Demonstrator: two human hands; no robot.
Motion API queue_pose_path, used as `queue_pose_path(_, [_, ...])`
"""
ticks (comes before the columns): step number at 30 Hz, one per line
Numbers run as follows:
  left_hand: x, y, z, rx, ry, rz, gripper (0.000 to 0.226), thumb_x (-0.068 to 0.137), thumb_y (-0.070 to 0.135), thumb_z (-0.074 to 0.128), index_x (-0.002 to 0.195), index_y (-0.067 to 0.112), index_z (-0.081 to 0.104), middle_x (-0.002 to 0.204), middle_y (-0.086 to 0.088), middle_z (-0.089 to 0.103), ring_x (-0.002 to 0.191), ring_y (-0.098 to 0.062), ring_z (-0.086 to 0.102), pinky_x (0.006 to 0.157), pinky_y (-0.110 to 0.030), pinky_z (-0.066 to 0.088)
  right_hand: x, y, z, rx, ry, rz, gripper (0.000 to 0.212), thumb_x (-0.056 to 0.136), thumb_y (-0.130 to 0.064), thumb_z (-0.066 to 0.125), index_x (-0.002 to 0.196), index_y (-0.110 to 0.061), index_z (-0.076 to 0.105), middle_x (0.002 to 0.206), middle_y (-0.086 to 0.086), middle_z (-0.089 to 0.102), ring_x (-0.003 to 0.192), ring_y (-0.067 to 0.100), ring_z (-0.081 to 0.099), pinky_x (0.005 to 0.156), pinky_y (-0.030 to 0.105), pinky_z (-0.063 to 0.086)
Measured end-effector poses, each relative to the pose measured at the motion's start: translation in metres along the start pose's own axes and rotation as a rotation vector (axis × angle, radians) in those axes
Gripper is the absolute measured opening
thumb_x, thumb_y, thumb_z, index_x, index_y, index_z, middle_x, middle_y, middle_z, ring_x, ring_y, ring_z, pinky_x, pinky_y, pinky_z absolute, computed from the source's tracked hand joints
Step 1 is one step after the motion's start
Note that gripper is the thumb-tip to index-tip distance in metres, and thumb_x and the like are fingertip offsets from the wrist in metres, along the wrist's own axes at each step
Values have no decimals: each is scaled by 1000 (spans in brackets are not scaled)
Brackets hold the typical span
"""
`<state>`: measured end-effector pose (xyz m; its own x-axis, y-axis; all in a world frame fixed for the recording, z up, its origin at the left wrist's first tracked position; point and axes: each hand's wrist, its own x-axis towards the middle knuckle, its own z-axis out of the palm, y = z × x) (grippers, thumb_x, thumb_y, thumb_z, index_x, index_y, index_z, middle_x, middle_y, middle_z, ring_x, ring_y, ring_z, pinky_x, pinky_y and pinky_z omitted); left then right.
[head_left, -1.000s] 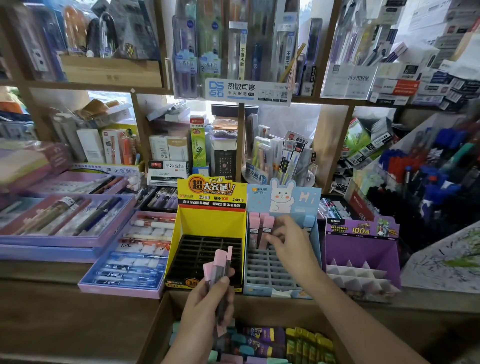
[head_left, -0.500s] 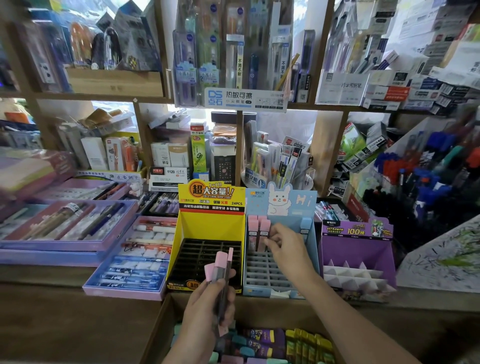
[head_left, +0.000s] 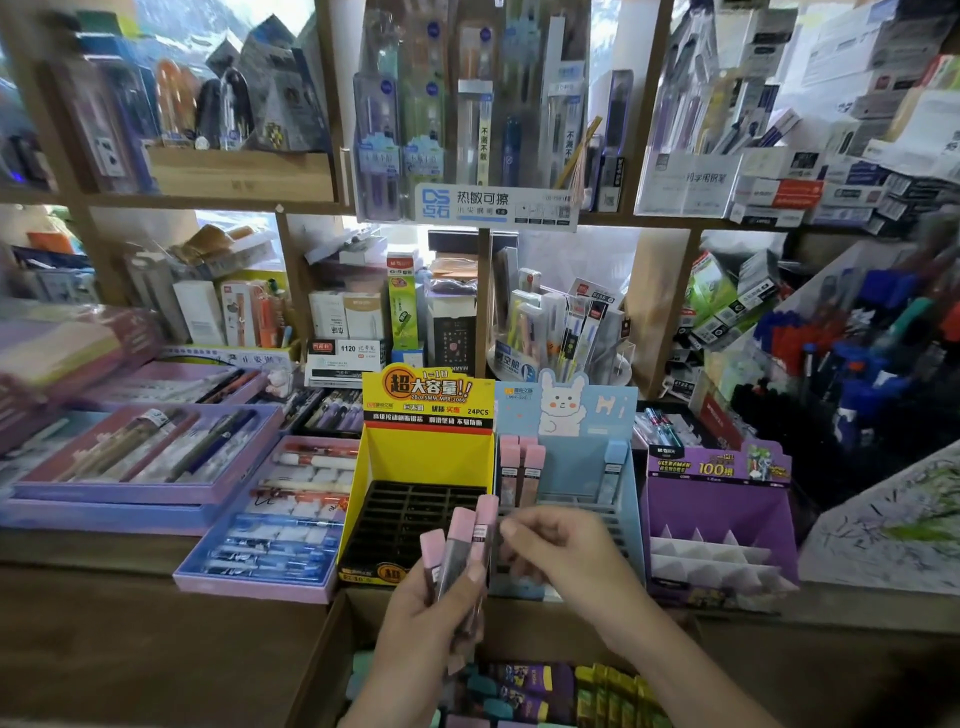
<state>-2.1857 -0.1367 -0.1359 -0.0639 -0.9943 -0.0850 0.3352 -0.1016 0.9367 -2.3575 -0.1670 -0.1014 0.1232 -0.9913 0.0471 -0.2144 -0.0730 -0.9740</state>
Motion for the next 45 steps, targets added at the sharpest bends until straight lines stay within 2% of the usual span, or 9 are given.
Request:
queue_pose_path(4, [-1,-1,0,110,-33,70,24,76,40,76,97,30,74,56,-6,52,44,-12,46,40,-22,34,-2,3,8,52,-63,51,10,90,-31,77,94,-23,81,92,3,80,79,17,73,67,27,55])
queue_pose_path(10, [-1,-3,4,77,88,-12,30,84,45,66,96,18,73,62,-9,52,46,-16,45,43,-24,34,1,4,-8,172,9,74,7,92,-17,75,90,-11,80,82,17,76,66,18,67,57,24,52])
queue_pose_path(12, [0,-3,1,44,128,-59,27,91,42,64,93,16,73,64,-11,55,43,-16,44,42,-25,32,6,1,-16,145,92,49,6,91,-13,76,95,-14,79,84,13,78,67,19,70,60,25,57])
queue_pose_path(14, [2,-3,-1,19,164,-81,29,92,39,65,91,10,68,64,-12,57,43,-19,43,45,-27,31,13,0,-23,53,187,2,13,90,-10,77,101,-16,75,83,7,79,68,17,73,62,24,60])
queue_pose_path(19, [6,-4,-8,-11,246,-91,27,95,33,64,98,7,65,62,-8,61,46,-16,50,42,-26,35,34,0,-33,-127,289,-95,10,89,-11,78,91,-18,71,77,-1,76,68,12,72,64,25,60])
queue_pose_path(25, [6,0,-13,-82,245,-113,22,97,25,61,104,4,66,61,-8,62,45,-17,49,41,-25,34,50,4,-30,-191,264,-150,8,94,-8,70,97,-15,73,83,3,77,75,16,73,78,41,64])
queue_pose_path(35, [10,0,-14,-82,235,-121,16,98,20,60,98,4,65,60,-10,61,46,-19,47,41,-26,33,58,-1,-28,-438,187,-179,13,97,-12,66,104,-17,76,84,-8,73,80,8,69,83,39,60])
queue_pose_path(40, [10,1,-15,-101,236,-131,14,98,14,59,105,3,65,62,-11,64,47,-20,51,40,-25,34,62,0,-21,-471,189,-148,12,96,-13,69,90,-23,74,77,-10,71,74,4,65,74,32,54])
queue_pose_path(45, [7,0,-16,-80,199,-125,18,100,13,54,111,0,62,63,-12,63,47,-21,52,41,-27,35,64,6,-13,-363,210,-86,9,95,-10,69,98,-12,77,84,0,78,77,12,73,82,42,62])
